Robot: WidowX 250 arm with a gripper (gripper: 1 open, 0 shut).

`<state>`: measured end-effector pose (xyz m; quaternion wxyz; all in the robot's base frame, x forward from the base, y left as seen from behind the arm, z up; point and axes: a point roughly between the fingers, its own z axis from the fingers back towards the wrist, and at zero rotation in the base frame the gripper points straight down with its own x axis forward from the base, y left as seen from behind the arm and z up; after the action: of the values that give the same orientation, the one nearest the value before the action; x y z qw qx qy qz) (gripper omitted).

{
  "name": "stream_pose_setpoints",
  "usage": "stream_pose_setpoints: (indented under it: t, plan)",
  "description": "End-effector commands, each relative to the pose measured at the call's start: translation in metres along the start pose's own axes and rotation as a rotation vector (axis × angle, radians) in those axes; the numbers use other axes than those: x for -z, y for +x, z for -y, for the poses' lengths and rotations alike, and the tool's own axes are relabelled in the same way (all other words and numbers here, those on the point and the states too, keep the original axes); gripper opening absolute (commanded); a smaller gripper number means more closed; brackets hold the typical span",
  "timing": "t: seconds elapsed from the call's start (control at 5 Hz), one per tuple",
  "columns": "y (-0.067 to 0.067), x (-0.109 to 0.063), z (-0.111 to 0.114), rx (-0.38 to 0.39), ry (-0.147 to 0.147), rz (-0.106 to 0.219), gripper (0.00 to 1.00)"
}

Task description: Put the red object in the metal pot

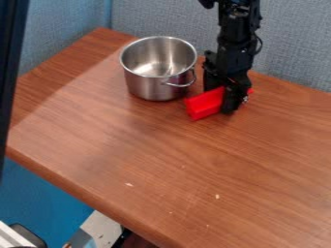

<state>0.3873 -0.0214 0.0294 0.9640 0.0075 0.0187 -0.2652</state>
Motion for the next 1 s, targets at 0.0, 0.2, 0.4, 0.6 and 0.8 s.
stream_pose_setpoints:
  t: [0.0,0.2,0.4,0.6,0.8]
  plan:
    - [0.0102,-0.0222,0.0033,0.017,0.029,0.055,0.00]
    - [0.0105,-0.0231,0.0049,0.017,0.028,0.056,0.00]
    - [0.0109,-0.0240,0.0065,0.017,0.027,0.055,0.00]
    - [0.0104,-0.0263,0.0078,0.015,0.026,0.059,0.00]
    - [0.0100,-0.0283,0.0091,0.013,0.025,0.062,0.00]
